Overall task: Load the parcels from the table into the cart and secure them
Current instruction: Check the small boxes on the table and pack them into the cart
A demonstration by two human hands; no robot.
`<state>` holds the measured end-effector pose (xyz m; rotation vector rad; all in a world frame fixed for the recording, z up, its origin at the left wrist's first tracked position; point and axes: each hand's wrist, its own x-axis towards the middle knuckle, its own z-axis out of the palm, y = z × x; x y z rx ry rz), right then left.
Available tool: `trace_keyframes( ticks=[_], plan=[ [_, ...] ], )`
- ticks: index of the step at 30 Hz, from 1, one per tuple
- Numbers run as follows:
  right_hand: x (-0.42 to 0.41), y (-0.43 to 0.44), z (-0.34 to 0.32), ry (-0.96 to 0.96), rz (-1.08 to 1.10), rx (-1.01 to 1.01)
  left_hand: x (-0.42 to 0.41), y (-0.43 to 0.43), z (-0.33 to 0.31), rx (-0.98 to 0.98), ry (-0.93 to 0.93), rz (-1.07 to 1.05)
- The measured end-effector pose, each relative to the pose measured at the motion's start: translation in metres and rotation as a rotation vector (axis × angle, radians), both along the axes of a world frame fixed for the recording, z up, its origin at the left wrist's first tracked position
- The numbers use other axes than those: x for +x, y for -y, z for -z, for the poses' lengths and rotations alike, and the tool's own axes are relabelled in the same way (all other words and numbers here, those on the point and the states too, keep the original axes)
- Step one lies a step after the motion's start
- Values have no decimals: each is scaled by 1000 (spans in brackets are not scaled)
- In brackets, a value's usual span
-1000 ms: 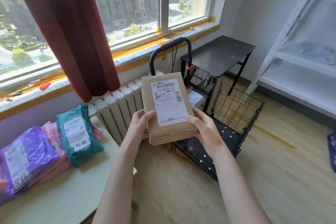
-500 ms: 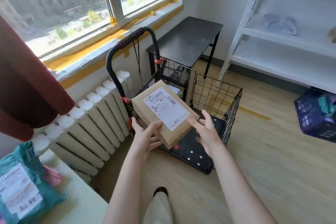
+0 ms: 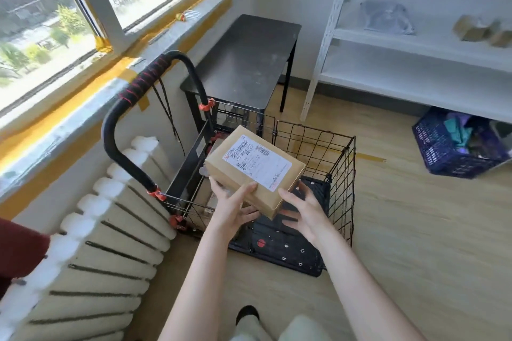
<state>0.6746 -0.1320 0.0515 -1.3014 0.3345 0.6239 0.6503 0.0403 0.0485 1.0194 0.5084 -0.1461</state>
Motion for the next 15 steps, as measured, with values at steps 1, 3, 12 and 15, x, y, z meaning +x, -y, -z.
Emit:
trace_keyframes(
  ticks=[1,3,12,15],
  plan=[
    [6,-1,3,4,22,-1,8,0,3,-6,-9,2],
    [19,0,13,-1,60,5,22,-1,6,8,-23,14],
    [85,30,51,-49,126,-66,103,-15,41,486,-300,-52],
    [114,42,64,-77,149,-75,124,-9,56,574,-281,-4]
  ],
)
